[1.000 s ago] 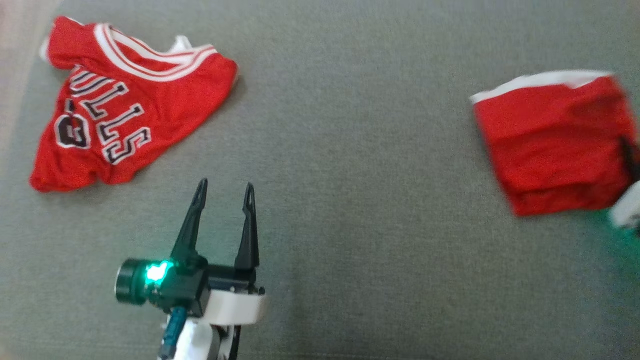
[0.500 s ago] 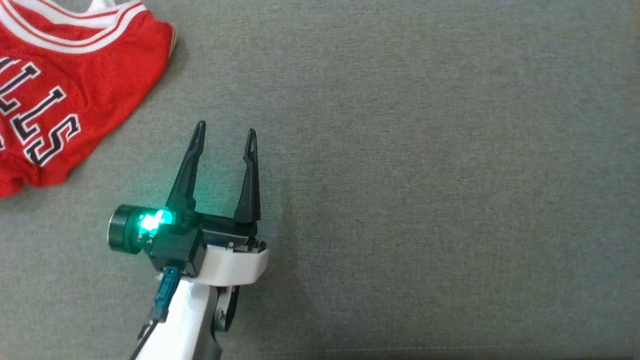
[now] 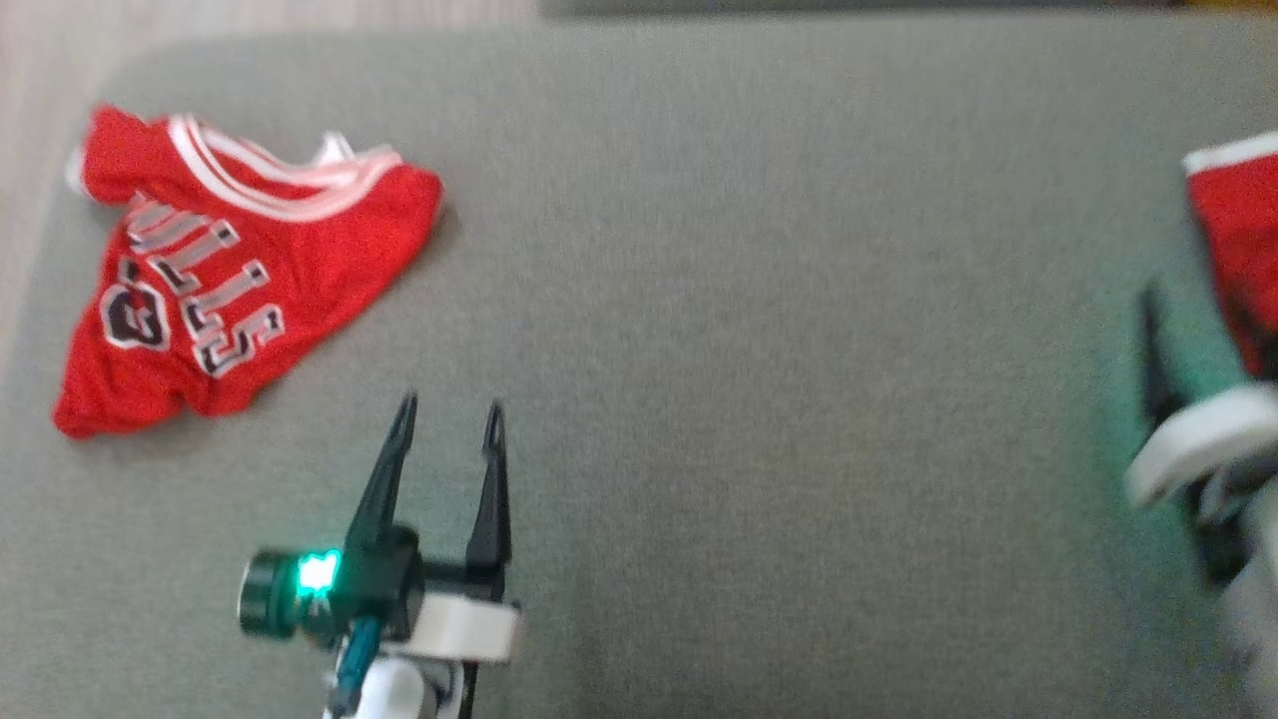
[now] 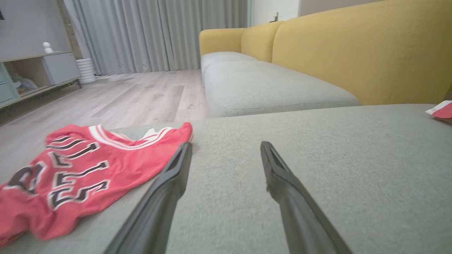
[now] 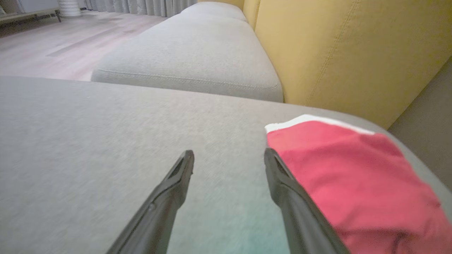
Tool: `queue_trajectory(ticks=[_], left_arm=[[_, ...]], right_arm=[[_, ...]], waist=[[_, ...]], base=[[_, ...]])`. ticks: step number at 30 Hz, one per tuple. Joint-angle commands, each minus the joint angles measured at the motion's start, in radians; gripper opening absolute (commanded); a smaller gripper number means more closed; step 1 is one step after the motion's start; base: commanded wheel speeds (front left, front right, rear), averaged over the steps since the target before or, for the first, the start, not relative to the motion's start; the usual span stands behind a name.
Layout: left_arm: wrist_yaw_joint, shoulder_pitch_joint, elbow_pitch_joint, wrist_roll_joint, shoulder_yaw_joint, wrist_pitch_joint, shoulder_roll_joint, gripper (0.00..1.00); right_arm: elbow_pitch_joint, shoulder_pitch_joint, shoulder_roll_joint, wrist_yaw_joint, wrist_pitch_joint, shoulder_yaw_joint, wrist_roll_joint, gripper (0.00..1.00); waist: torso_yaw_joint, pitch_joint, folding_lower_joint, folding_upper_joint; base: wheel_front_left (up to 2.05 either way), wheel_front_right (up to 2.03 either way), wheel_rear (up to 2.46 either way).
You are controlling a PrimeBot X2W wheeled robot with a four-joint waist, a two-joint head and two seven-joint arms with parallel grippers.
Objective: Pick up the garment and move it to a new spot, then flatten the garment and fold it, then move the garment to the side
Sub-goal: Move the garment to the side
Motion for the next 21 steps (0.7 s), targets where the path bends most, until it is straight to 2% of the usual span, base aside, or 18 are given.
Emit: queue_trajectory(ticks=[1,5,11,16,21], left_arm=[[0.007,-0.009,-0.027,-0.004,0.042,-0.005,0.001,1.00],[0.010,0.047,0.011,-0.006,0.061,-0.005,0.001,1.00],[0.000,0.079,0.001,0.015,0.090,-0.005,0.008,1.00],[-0.001,0.108,-0.012,0.035,0.106,-0.005,0.014,1.00],[-0.003,0.139,-0.016,0.047,0.116,-0.005,0.016,1.00]], right_arm=[[-0.031,0.015,-0.019,0.007,-0.014,0.016,0.007,1.00],[-0.107,0.146,0.099,0.007,-0.029,0.047,0.021,1.00],[-0.409,0.374,0.248,0.007,-0.031,0.050,-0.022,1.00],[-0.541,0.510,0.300,0.007,-0.031,0.040,-0.067,1.00],[-0.573,0.564,0.312,0.007,-0.031,0.033,-0.074,1.00]], waist=[[0.026,-0.123,0.0003,0.0000],[0.043,-0.225,0.0003,0.0000],[0.059,-0.283,0.0003,0.0000],[0.052,-0.308,0.0003,0.0000],[0.043,-0.315,0.0003,0.0000]], base=[[0.00,0.00,0.00],[0.00,0.00,0.00],[0.00,0.00,0.00],[0.00,0.00,0.00],[0.00,0.00,0.00]])
